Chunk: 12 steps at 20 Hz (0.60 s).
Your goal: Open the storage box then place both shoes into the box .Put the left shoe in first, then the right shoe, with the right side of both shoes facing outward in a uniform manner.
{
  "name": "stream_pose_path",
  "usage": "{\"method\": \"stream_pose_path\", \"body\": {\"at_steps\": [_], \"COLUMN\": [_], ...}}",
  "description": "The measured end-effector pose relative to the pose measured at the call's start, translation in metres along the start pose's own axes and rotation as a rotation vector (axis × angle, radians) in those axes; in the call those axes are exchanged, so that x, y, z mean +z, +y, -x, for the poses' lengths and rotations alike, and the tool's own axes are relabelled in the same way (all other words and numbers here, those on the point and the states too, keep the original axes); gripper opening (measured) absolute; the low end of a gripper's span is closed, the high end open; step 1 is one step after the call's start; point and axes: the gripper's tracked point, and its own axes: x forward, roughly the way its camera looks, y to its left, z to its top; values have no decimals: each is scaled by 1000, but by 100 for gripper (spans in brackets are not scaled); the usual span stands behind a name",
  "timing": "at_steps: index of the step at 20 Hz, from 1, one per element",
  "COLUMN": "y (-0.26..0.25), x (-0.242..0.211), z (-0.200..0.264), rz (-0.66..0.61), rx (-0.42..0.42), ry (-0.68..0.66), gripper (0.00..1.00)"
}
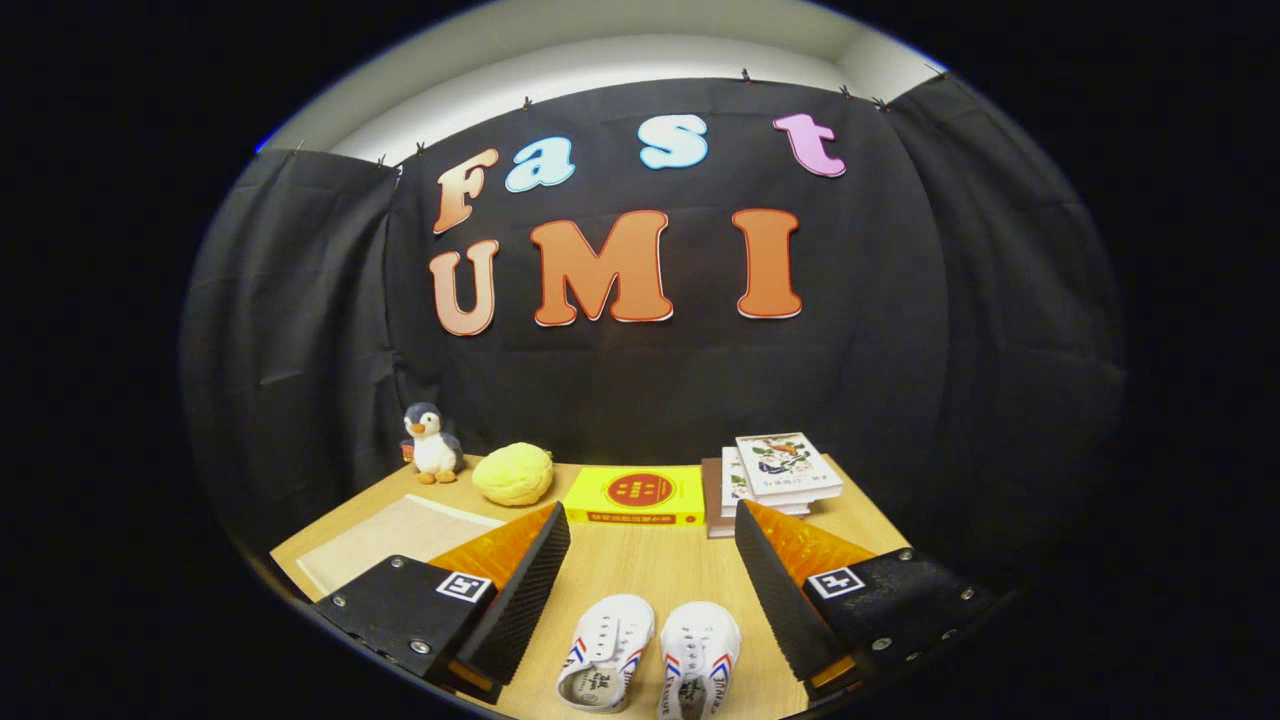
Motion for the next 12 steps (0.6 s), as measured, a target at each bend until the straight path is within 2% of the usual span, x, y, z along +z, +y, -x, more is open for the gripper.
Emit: {"method": "stream_pose_path", "body": {"at_steps": [12], "y": [62], "x": [-98], "z": [2], "rz": [-558], "rx": [303], "ry": [336], "gripper": [98]}}
